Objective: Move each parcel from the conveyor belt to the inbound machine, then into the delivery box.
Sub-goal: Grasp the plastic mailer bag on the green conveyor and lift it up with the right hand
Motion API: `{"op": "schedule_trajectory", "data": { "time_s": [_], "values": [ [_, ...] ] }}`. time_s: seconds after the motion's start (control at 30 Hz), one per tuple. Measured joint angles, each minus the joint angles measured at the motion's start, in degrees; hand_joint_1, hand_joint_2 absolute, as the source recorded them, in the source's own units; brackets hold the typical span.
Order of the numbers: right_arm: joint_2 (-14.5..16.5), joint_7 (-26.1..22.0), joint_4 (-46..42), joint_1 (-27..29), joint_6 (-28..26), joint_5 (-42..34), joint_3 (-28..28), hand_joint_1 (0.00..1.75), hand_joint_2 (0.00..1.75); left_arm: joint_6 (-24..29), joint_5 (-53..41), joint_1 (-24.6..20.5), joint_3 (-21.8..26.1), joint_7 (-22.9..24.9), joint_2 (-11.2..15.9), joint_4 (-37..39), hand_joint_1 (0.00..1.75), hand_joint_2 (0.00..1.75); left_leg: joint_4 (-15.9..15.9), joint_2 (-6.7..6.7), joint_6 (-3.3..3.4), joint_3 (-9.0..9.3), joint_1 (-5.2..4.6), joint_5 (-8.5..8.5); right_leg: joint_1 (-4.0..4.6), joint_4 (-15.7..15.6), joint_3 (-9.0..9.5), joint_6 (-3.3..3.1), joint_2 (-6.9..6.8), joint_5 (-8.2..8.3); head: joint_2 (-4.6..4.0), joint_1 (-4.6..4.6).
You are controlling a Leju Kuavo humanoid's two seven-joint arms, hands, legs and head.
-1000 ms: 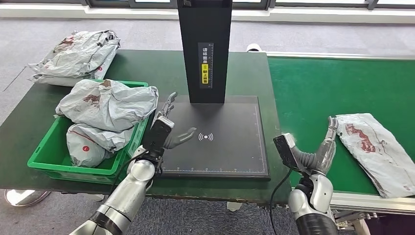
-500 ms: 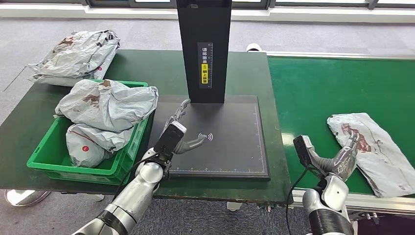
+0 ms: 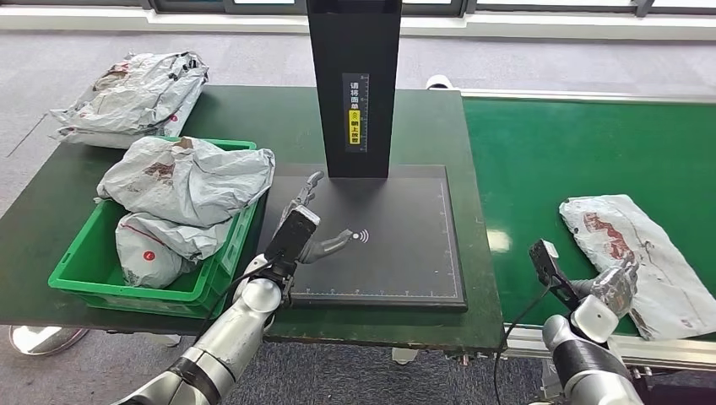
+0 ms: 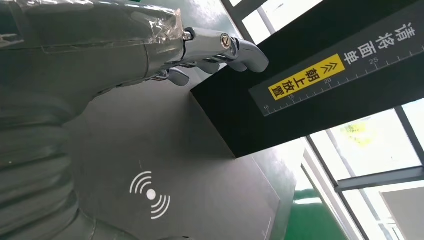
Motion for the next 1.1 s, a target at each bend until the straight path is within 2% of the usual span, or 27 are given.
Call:
{"op": "schedule_trajectory", "data": {
  "time_s": [0.27, 0.53, 1.07, 1.1],
  "values": [
    [-1.4, 4.9, 4.9, -2.5, 2.8, 3.3, 0.0, 0.00, 1.75, 0.3, -0.5, 0.3, 1.6, 1.0, 0.3, -0.6, 0.00, 1.75, 0.0, -0.01, 0.00, 0.00, 0.00, 0.00, 0.00, 0.0, 0.00, 0.03, 0.00, -0.03, 0.01, 0.00],
    [-2.4, 7.8, 6.8, -2.7, 3.9, 4.4, 0.0, 0.00, 1.75, 0.3, -0.4, 1.0, 2.3, 1.3, 0.0, -0.7, 0.00, 1.75, 0.0, -0.03, 0.01, -0.02, 0.00, 0.00, -0.03, 0.0, 0.00, 0.05, -0.01, -0.03, 0.01, 0.00],
    [-4.4, 10.1, 9.0, -2.6, 7.6, 6.1, 0.0, 0.00, 1.75, -0.6, 0.7, 2.0, 4.1, 1.1, -0.6, -0.7, 0.00, 1.75, 0.0, -0.02, 0.03, -0.02, 0.00, -0.01, -0.05, 0.0, 0.00, 0.05, 0.00, -0.04, 0.01, 0.00],
    [-4.5, 10.2, 9.1, -2.6, 8.1, 6.1, 0.0, 0.44, 1.75, -0.7, 0.9, 2.1, 4.3, 1.0, -0.6, -0.7, 0.00, 1.75, 0.0, -0.02, 0.03, -0.01, 0.00, -0.01, -0.05, 0.0, 0.00, 0.05, 0.00, -0.04, 0.01, 0.00]
  ]
}}
